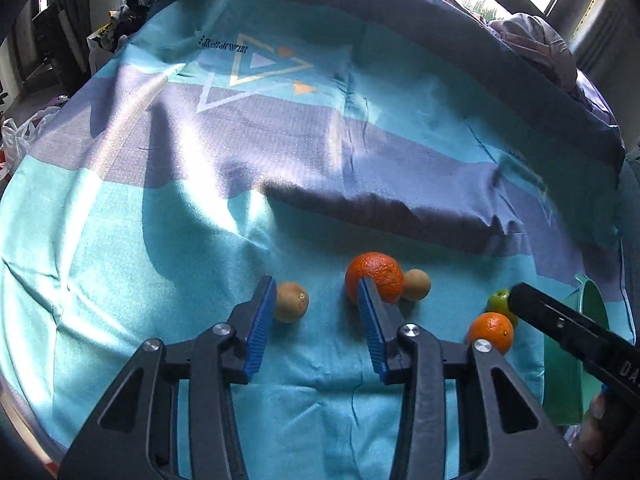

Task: Organize fruits
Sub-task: 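Reach the left gripper to the brown kiwi and grasp it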

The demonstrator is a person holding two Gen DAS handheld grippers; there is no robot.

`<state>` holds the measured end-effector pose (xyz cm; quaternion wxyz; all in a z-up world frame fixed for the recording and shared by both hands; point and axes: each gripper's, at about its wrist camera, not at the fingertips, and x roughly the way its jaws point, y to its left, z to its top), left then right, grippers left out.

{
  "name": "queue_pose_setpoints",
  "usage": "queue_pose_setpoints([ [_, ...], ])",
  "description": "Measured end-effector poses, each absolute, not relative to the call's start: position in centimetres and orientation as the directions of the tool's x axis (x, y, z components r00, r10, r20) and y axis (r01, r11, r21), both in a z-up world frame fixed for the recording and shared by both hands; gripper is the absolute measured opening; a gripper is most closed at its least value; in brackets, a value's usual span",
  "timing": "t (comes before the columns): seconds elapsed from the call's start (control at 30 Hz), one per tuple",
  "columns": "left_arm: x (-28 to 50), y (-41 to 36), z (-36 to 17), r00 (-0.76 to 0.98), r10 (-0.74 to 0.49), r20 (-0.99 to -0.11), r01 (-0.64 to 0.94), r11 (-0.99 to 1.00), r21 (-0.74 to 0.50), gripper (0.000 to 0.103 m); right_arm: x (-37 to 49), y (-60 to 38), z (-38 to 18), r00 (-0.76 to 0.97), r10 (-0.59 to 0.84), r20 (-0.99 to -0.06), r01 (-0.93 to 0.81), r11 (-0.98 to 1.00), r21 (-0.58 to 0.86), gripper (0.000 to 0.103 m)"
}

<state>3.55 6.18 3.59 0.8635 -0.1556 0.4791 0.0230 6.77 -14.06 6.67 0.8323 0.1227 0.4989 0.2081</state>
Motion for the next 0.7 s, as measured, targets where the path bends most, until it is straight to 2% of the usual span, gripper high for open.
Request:
queue_pose_setpoints([
  [0.17, 4.3, 6.5, 2.2, 0.497, -0.05, -0.866, -0.223, 0.957, -0.184, 0.035, 9.7, -11.1, 3.7, 0.321, 0.449, -0.834, -0.213, 0.892, 0.398, 0.033],
  [0.3, 4.8, 7.2, 1.5, 0.484, -0.074, -0.872, -0.236, 0.948, -0.212, 0.031, 10.6, -10.0, 2.2, 0.285, 0.445, -0.849, -0.216, 0.893, 0.396, 0.031],
  [0.7, 6.2, 6.7, -0.1, 0.446, -0.064, -0.893, -0.244, 0.951, -0.19, 0.027, 11.1, -8.9, 1.2, 0.291, 0.391, -0.873, -0.24, 0.913, 0.329, 0.029],
])
